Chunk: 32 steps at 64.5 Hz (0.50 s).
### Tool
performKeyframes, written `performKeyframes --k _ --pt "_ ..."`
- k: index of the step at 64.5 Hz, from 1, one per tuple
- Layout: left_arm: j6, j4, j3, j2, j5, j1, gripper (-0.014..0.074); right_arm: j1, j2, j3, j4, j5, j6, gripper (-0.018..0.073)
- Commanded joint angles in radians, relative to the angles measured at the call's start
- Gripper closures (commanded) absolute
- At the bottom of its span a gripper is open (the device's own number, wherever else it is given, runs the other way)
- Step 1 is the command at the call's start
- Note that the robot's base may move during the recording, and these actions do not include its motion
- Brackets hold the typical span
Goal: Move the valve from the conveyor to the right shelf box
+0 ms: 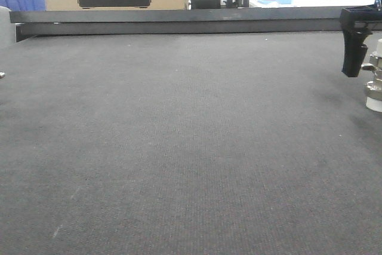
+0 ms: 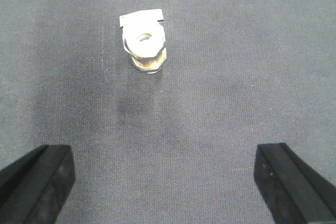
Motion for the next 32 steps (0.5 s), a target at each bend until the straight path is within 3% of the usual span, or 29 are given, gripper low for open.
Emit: performKeyframes --k 1,15,19,32 --pt "-0.008 0.003 -0.007 0.001 -0.006 -0.006 -0.0003 0.0 -0.003 -0.007 -0.023 0.002 -0.007 0.0134" --pt "-0.008 0.003 -0.007 0.001 -0.006 -0.006 -0.0003 0.0 -0.003 -0.007 -0.034 -0.012 -0.007 0.054" --pt "-0.008 0.003 -0.007 0.001 -0.006 -0.006 -0.0003 0.0 -0.003 -0.007 -0.044 -0.003 -0.007 0.0722" --pt "0.0 0.021 -0.03 0.004 0.012 -0.006 -0.0003 0.0 -0.059 -0.007 -0.046 -0.017 -0.007 0.0713"
